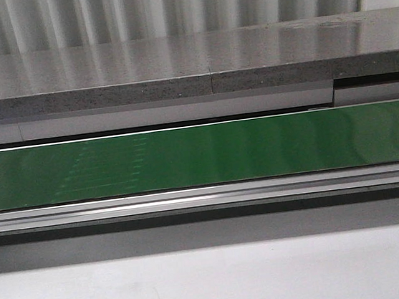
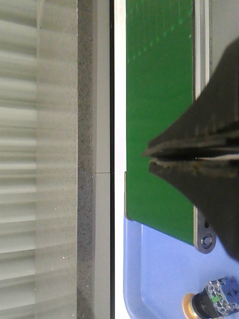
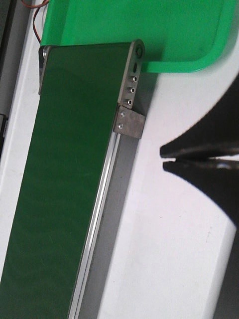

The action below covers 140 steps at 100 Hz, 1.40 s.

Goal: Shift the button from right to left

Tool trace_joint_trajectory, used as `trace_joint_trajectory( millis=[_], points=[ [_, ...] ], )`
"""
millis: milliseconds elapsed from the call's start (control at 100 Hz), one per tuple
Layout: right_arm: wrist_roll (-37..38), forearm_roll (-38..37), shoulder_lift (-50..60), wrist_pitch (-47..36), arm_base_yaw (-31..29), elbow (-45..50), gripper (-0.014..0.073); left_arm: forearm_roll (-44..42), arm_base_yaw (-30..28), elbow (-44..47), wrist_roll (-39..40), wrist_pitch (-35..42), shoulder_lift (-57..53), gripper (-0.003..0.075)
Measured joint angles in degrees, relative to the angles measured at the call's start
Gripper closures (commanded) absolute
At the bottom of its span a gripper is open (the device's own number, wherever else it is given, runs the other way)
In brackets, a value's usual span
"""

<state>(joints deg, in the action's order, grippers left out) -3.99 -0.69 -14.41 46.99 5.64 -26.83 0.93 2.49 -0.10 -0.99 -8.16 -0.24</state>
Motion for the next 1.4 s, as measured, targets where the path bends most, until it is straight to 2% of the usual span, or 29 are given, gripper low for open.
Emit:
trace_joint_trajectory(
  millis=[650, 790, 1030, 1150, 1400],
  points=[
    [0.0, 0.0, 0.0, -1.61, 0.0, 1.0, 0.066, 0.0, 0.0, 0.0, 0.0, -0.03, 0.0, 0.074],
    [0.36, 0.0, 0.23, -9.84, -0.64, 5.26, 0.066, 0.0, 0.0, 0.0, 0.0, -0.03, 0.0, 0.074],
    [8.43, -2.12, 5.69, -37.95, -7.51, 18.42, 0.066, 0.0, 0.0, 0.0, 0.0, -0.03, 0.0, 0.074],
    [11.89, -2.85, 9.49, -46.99, -9.7, 25.79, 0.066, 0.0, 0.0, 0.0, 0.0, -0.03, 0.0, 0.074],
    [13.42, -3.53, 14.89, -45.59, -10.56, 28.33, 0.066, 0.0, 0.0, 0.0, 0.0, -0.13, 0.0, 0.074]
  ],
)
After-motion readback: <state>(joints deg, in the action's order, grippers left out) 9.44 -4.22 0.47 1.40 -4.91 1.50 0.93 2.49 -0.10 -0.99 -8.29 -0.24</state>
